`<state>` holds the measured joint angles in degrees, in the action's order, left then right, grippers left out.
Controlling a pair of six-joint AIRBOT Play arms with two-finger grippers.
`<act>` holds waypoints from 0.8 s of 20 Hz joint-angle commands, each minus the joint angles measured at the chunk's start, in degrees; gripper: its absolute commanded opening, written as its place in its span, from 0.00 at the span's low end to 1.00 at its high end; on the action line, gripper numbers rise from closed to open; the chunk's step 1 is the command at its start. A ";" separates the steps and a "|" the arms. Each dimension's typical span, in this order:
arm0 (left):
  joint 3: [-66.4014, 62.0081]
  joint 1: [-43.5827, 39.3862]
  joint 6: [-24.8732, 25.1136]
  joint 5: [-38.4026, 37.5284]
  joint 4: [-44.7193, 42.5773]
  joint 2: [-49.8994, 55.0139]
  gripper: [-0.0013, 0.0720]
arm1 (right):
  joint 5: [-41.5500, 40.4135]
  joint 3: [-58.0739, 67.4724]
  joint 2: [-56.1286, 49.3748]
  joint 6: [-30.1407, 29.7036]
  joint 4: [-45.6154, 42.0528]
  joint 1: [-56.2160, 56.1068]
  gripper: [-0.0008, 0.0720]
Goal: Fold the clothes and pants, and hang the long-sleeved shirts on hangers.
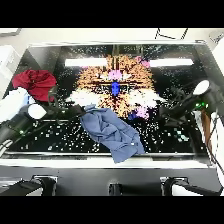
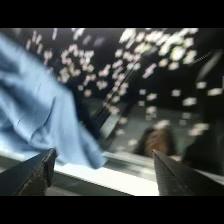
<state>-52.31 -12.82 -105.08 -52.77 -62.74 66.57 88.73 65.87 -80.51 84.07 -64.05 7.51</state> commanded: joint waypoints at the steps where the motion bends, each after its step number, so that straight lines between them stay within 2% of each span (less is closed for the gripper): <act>1: 1.70 7.06 5.27 -10.64 0.22 -0.20 0.98 | -3.04 -10.82 2.08 -2.99 6.60 -0.04 0.94; 5: 8.96 2.10 11.19 -8.50 6.60 -0.22 0.98 | -6.93 -17.81 5.05 -3.58 6.58 -3.04 0.95; 9: 14.19 -6.45 12.63 -5.57 11.30 -0.26 0.98 | -10.67 -20.81 5.03 -3.54 6.60 -8.22 0.99; 16: 17.62 -21.66 12.63 15.15 27.36 5.16 0.98 | -16.72 -22.69 4.37 -2.27 6.86 -12.46 0.98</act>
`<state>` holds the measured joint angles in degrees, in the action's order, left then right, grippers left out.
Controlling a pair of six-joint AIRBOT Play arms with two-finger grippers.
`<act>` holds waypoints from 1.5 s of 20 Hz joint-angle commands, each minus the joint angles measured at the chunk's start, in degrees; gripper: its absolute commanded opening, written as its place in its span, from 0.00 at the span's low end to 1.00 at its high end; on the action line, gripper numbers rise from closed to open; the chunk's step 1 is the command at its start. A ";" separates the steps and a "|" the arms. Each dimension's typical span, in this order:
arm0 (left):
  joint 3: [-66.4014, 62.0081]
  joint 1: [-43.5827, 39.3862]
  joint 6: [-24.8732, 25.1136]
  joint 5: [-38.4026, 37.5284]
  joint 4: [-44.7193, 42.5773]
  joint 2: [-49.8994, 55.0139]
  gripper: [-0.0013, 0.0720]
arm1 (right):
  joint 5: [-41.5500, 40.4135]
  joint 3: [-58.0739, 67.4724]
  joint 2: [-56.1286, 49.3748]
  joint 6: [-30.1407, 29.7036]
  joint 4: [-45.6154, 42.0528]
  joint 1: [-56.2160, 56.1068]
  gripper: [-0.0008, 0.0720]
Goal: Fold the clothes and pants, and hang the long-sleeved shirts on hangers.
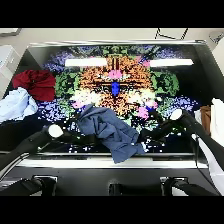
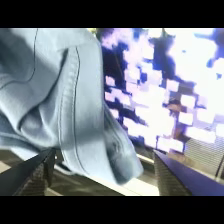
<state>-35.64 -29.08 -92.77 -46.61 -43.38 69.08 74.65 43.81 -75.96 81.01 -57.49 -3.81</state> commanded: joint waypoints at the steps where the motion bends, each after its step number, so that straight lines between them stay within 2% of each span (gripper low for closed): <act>1: 0.92 -7.13 0.85 11.56 10.75 4.20 0.98 | -3.17 -0.63 -0.17 0.92 0.48 -1.16 0.98; 4: 0.92 -10.95 4.22 16.68 18.82 7.41 0.97 | -3.98 -0.63 -0.17 1.64 1.18 -1.16 0.98; 5: 0.92 -11.85 4.33 18.05 20.11 8.00 0.92 | -4.42 -0.66 -0.17 2.25 1.25 -1.16 0.98; 6: 0.92 -12.57 4.28 19.30 20.55 8.28 0.78 | -5.20 -0.85 -0.17 2.60 1.46 -1.16 0.98; 7: 0.92 -13.16 4.24 20.44 20.61 8.50 0.74 | -6.23 -1.42 -0.17 2.78 1.99 -1.16 0.98; 8: 0.92 -13.46 4.24 20.92 20.94 8.61 0.58 | -7.13 -2.25 -0.28 2.78 2.91 -1.16 0.98; 9: 0.92 -13.51 4.11 21.14 20.94 8.57 0.33 | -7.76 -3.32 -0.55 2.75 4.22 -1.16 0.97; 10: 0.92 -13.49 4.24 21.09 20.92 8.44 0.15 | -8.24 -4.59 -1.05 2.71 5.88 -1.16 0.95; 11: 0.92 -13.44 5.11 20.96 20.92 8.15 0.08 | -8.44 -5.53 -1.60 2.45 7.43 -1.16 0.83; 12: 0.92 -13.35 7.19 20.94 20.92 7.41 0.05 | -8.46 -5.92 -2.14 1.75 8.22 -1.16 0.57; 13: 0.90 -13.22 9.38 20.94 20.87 6.16 0.05 | -8.85 -5.88 -2.23 1.22 8.46 -1.14 0.23; 14: 0.87 -12.61 12.02 20.52 20.83 4.33 0.05 | -8.76 -5.20 -2.23 -0.33 8.63 -1.09 0.07; 15: 0.81 -11.23 14.25 19.98 19.96 1.57 0.05 | -8.61 -3.67 -1.97 -1.75 8.37 -1.09 0.07; 18: -2.60 -3.61 14.60 16.96 10.10 -10.34 0.05 | -8.68 7.10 0.72 -1.70 4.11 -1.09 0.07; 20: -7.82 2.64 14.64 17.18 7.91 -18.84 0.05 | -8.81 19.43 3.02 1.46 -0.24 -1.09 0.07; 23: -19.34 10.32 14.60 21.46 7.98 -29.20 0.05 | -10.71 39.93 6.56 5.20 -4.33 -1.09 0.07; 26: -29.68 11.43 14.62 25.44 7.96 -34.64 0.05 | -13.77 54.01 11.02 5.77 -1.64 -1.09 0.07; 30: -37.07 7.82 15.26 25.68 7.96 -35.63 0.05 | -18.14 59.74 18.27 3.78 7.02 -1.09 0.07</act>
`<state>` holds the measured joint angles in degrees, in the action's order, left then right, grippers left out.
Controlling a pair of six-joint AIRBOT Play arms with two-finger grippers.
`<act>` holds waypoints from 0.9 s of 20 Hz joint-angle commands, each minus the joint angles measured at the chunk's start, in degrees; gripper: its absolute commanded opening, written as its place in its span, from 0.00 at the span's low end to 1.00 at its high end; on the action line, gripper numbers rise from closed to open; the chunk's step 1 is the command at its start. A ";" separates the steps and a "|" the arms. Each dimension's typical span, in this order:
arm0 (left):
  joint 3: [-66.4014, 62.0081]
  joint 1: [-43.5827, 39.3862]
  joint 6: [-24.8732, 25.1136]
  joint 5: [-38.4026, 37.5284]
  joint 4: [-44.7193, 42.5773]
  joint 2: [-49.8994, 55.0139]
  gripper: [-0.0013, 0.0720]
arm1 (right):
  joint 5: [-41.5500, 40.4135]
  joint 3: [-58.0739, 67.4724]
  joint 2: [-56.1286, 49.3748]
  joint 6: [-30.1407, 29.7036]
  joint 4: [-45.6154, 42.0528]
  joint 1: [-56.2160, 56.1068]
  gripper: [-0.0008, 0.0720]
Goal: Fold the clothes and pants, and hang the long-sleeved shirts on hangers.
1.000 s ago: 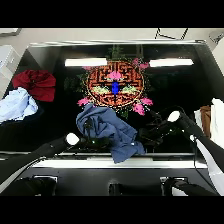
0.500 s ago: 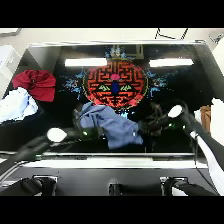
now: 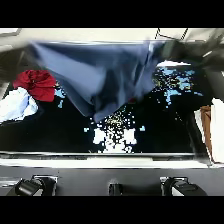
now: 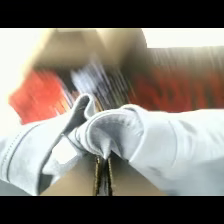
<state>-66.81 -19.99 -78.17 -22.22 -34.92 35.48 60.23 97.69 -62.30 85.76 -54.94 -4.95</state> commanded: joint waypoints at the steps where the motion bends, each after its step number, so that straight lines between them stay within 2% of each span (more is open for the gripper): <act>1: -6.91 -2.19 1.92 2.45 -0.50 -2.05 0.05 | -4.52 5.86 6.40 -1.01 4.50 0.04 0.07; 7: -10.43 -3.39 10.91 11.91 -0.52 -2.03 0.05 | -4.35 5.86 11.19 -0.87 1.49 0.04 0.07; 9: -10.40 -3.19 14.23 16.85 -0.59 -1.22 0.05 | -1.70 5.86 10.58 2.38 -3.91 0.04 0.07; 11: -10.40 -3.19 20.24 19.10 -0.74 1.73 0.05 | 6.14 5.84 8.02 7.91 -9.03 0.04 0.07; 13: -10.38 -3.19 21.22 18.53 -0.72 8.20 0.05 | 17.14 4.44 3.13 10.03 -11.26 0.02 0.07; 15: -10.34 -3.19 21.29 18.03 -0.74 17.22 0.05 | 23.63 -0.59 -2.64 10.08 -12.33 0.02 0.07; 16: -10.34 -3.19 21.24 18.21 -0.74 23.15 0.05 | 23.80 -4.13 -5.49 10.05 -12.39 0.02 0.07; 18: -10.38 -3.43 21.09 16.50 -0.44 34.86 0.05 | 18.84 -12.57 -11.82 10.05 -12.44 0.02 0.07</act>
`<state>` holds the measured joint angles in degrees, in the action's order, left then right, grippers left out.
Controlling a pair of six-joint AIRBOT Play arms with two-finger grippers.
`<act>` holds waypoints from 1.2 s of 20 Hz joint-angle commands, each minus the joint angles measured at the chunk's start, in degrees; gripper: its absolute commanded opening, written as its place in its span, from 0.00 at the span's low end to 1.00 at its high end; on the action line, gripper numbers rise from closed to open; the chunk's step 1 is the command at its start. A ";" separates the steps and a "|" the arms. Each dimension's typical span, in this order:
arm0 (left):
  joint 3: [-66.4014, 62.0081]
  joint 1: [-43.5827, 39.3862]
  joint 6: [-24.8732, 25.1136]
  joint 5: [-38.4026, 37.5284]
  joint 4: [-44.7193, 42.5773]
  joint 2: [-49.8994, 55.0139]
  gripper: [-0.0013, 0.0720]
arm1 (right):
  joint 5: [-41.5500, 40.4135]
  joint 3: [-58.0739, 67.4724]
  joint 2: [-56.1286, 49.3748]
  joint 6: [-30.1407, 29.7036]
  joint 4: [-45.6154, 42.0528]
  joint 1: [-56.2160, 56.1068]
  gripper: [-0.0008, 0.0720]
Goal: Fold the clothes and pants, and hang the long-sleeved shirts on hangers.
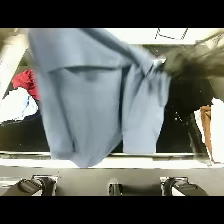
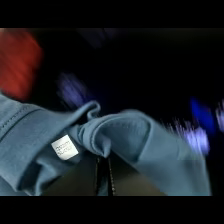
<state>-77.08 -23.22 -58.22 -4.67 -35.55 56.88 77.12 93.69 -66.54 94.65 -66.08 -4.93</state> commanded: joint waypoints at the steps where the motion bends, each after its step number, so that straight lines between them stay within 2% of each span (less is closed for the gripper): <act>1: -0.13 -0.35 -0.48 -4.87 1.07 19.02 0.05 | -1.51 -12.17 -10.60 1.62 -1.25 0.02 0.07; 3: -0.13 -0.44 -9.51 -16.37 1.07 27.89 0.05 | -7.26 -17.16 -16.81 4.70 -0.02 0.00 0.07; 4: -0.13 -0.44 -14.51 -22.73 1.05 31.06 0.11 | -8.76 -18.01 -19.78 5.07 1.46 0.02 0.07; 5: -0.13 -0.44 -19.47 -28.74 1.03 33.73 0.23 | -9.51 -18.01 -22.29 5.03 2.75 0.02 0.07; 6: -0.13 -0.35 -22.43 -33.29 1.01 35.36 0.42 | -10.49 -17.99 -23.71 5.05 3.67 0.02 0.11; 7: -0.13 0.28 -23.82 -37.59 1.01 36.11 0.76 | -11.74 -17.79 -24.24 5.03 3.91 0.24 0.35; 8: -0.15 1.77 -24.33 -41.55 0.94 35.95 0.99 | -12.35 -17.05 -24.17 4.98 4.00 1.20 0.63; 9: -0.15 4.61 -24.33 -47.15 0.70 35.23 0.98 | -10.82 -14.99 -24.17 3.52 4.07 3.28 0.80; 10: -0.15 8.13 -24.55 -53.92 -0.79 34.36 0.98 | -8.11 -12.59 -24.17 0.81 4.00 6.05 0.86; 12: -0.09 16.15 -29.99 -70.12 -10.10 32.26 0.98 | -1.90 -8.90 -24.17 -3.08 3.91 14.14 0.88; 13: 0.68 19.26 -32.24 -77.94 -17.53 30.75 0.98 | 0.74 -8.72 -24.20 -3.48 3.87 18.47 0.88; 14: 3.32 21.20 -34.36 -82.09 -25.38 28.22 0.98 | 3.34 -9.38 -24.35 -3.48 3.43 22.60 0.87; 16: 13.94 22.60 -37.03 -81.09 -34.18 21.07 0.98 | 6.01 -13.92 -24.35 -5.07 3.41 27.67 0.87; 17: 20.90 22.73 -37.48 -78.64 -34.36 17.40 0.98 | 6.88 -17.38 -24.35 -6.49 3.41 28.76 0.87; 20: 42.27 22.73 -37.05 -73.20 -29.66 8.63 0.98 | 5.73 -27.80 -24.35 -11.06 5.35 27.85 0.87; 24: 55.25 22.64 -34.71 -67.73 -21.90 3.85 0.98 | 3.08 -35.32 -24.35 -14.21 9.35 25.03 0.87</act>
<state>-32.05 -0.93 -93.62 -76.09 -61.36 64.79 81.10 63.68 -90.85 83.57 -59.35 21.06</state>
